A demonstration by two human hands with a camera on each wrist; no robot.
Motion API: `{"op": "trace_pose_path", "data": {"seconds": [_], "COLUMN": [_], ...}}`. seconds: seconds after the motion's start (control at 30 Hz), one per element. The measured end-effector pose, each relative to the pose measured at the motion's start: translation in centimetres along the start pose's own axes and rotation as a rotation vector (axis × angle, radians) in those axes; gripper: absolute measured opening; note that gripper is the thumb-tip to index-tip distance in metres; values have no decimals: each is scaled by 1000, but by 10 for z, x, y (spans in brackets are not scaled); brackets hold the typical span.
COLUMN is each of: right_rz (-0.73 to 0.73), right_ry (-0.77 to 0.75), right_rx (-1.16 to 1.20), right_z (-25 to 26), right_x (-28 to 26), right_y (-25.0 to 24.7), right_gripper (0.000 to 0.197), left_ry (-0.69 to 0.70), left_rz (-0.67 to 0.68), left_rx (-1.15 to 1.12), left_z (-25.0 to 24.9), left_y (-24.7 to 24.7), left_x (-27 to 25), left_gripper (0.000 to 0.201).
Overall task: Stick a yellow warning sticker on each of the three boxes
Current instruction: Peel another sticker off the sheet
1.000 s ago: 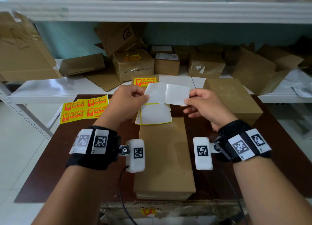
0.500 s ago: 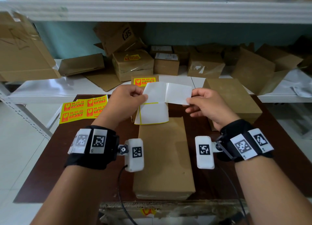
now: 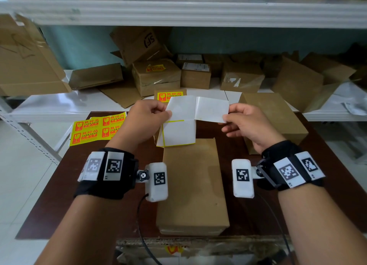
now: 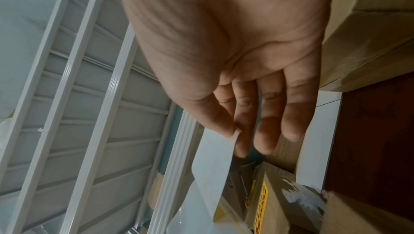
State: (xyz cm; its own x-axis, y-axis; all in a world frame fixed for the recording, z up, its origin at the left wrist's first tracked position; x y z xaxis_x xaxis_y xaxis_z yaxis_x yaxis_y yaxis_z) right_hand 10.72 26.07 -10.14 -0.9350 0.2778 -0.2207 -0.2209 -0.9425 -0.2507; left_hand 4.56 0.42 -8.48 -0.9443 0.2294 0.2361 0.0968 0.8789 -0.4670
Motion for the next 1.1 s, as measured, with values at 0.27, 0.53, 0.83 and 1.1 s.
{"op": "trace_pose_path", "data": {"seconds": [0.27, 0.53, 0.83, 1.1], "right_rz": [-20, -41, -63, -63], "right_ry": [7, 12, 26, 30], "right_rx": [-6, -11, 5, 10], "right_z": [-4, -6, -7, -6], "right_x": [6, 8, 8, 7], "right_y": [-4, -8, -13, -15], "right_gripper": [16, 19, 16, 16], "left_ry": [16, -8, -31, -16], "left_rz": [-13, -16, -41, -51], "left_rx": [7, -19, -24, -8], "left_z": [-2, 3, 11, 11], "left_y": [-3, -4, -10, -11], "left_x": [-1, 1, 3, 4], "left_gripper": [13, 16, 16, 10]}}
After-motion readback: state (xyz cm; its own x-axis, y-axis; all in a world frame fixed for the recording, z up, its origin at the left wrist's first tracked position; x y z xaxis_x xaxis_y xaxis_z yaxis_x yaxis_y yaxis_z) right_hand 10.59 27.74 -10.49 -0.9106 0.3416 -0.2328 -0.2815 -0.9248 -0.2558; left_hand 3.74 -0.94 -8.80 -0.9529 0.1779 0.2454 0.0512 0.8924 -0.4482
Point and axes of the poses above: each hand's wrist, its own x-axis towards the middle knuckle, its own y-axis out of the palm, z = x × y, the point moved 8 cm from there along x, towards the middle knuckle, and after that the axes turned 8 degrees about y, right-handed, at the moved point
